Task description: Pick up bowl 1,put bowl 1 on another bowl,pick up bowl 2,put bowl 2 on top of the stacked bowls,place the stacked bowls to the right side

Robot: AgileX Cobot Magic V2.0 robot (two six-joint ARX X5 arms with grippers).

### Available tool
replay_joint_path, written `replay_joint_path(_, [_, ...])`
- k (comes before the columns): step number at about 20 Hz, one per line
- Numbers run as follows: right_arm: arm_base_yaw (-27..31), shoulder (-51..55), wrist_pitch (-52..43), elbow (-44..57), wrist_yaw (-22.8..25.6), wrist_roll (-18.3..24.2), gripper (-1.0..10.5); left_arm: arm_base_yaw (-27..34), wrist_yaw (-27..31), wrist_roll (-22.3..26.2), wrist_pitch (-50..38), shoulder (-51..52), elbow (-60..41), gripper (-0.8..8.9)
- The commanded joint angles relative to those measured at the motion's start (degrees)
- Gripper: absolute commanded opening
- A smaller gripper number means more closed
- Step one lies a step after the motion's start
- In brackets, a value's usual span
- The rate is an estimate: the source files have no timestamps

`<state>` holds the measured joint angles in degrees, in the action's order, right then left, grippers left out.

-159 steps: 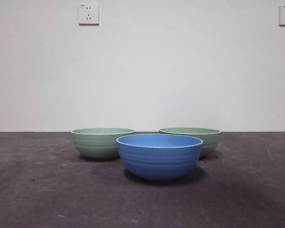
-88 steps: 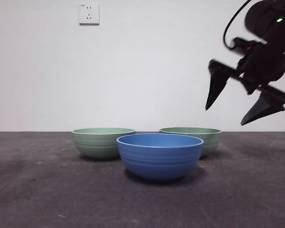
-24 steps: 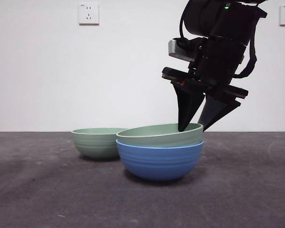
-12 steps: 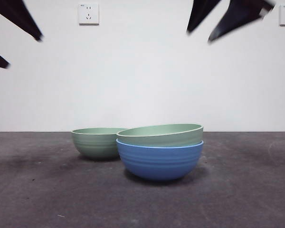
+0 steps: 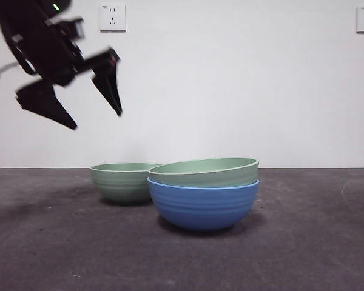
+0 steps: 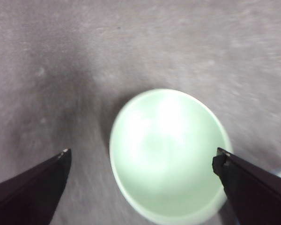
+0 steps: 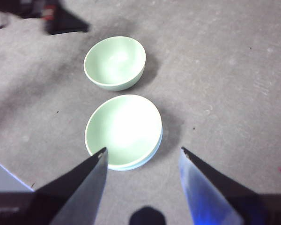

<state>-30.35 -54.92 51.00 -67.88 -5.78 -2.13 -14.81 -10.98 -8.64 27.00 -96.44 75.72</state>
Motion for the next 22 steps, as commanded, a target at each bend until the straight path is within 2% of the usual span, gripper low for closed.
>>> replay_joint_path(1, [-0.04,1.07,0.57,-0.13,0.17,0.07,2.5,-0.22,0.52,-0.17,1.14,-5.49,2.49,5.93])
replay_joint_path(8, [-0.04,2.1,1.05,-0.13,0.2,-0.55,2.5,-0.22,2.03,-0.2,1.84,-12.55,2.82,5.88])
replay_joint_path(10, [-0.04,2.1,1.05,-0.13,0.2,-0.59,2.5,-0.35,1.99,-0.22,2.45,-13.2,2.82,4.43])
replay_joint_path(12, [-0.04,2.12,1.11,-0.13,0.2,-0.59,2.5,-0.5,1.99,-0.2,3.5,-13.57,2.8,4.22])
replay_joint_path(15, [-0.04,2.1,1.51,-0.13,0.2,-0.59,2.5,-0.59,1.86,-0.2,3.91,-13.64,2.8,1.54])
replay_joint_path(16, [-0.04,2.1,1.51,-0.13,0.2,-0.57,2.5,-0.59,1.81,-0.17,3.98,-13.64,2.8,1.04])
replay_joint_path(18, [-0.04,2.1,1.51,-0.13,0.17,-0.59,2.5,-0.59,1.81,-0.2,3.98,-13.64,2.8,0.55])
replay_joint_path(21, [-0.04,2.1,1.7,-0.13,0.2,-0.59,2.5,-0.59,1.84,-0.2,3.91,-13.64,2.8,0.5])
replay_joint_path(22, [-0.04,2.1,1.88,-0.13,0.2,-0.59,2.5,-0.59,1.86,-0.2,3.89,-13.64,2.8,-0.21])
